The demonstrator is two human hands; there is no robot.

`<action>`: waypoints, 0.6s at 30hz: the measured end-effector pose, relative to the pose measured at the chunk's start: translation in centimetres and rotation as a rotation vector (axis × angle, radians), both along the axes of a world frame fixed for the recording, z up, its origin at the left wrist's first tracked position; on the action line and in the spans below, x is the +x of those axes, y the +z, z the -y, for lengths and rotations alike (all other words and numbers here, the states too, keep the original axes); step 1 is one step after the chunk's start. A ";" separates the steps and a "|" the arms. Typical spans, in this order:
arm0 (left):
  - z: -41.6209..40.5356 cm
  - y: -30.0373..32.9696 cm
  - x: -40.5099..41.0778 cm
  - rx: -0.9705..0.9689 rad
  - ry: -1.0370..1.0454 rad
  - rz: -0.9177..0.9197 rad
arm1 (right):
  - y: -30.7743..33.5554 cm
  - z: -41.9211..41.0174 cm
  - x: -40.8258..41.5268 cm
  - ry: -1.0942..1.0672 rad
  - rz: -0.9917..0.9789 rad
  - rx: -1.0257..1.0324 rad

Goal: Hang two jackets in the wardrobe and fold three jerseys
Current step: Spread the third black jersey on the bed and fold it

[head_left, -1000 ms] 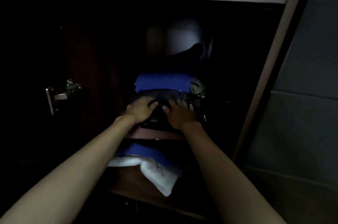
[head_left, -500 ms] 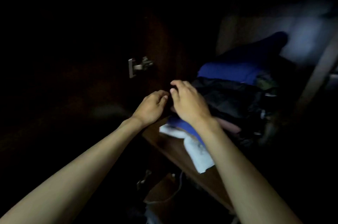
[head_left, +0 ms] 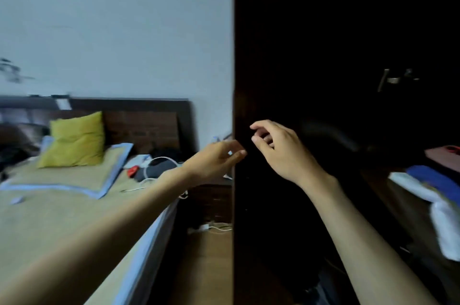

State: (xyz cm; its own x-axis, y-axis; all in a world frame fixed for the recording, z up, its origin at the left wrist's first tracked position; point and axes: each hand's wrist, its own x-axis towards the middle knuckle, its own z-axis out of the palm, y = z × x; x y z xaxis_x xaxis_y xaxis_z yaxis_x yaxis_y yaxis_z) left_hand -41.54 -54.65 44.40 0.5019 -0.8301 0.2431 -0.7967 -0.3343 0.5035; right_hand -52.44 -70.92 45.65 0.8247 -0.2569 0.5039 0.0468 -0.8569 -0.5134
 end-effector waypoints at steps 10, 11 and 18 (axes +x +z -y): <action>-29.7 -2.2 0.3 0.089 0.425 -0.020 | -1.0 -25.8 8.0 0.404 -0.156 -0.157; -33.3 -2.3 -0.3 0.097 0.486 -0.032 | -1.3 -29.1 8.5 0.447 -0.164 -0.164; -59.5 -3.9 -5.0 0.117 0.933 -0.097 | -3.3 -51.6 10.5 0.771 -0.248 -0.260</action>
State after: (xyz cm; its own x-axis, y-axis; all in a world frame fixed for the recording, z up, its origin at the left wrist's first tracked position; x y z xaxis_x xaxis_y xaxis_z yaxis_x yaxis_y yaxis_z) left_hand -46.55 4.82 40.52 0.9894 -0.0994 0.1061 -0.1383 -0.8680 0.4769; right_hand -41.95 -19.31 42.39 0.8156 0.5216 0.2505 0.5784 -0.7234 -0.3771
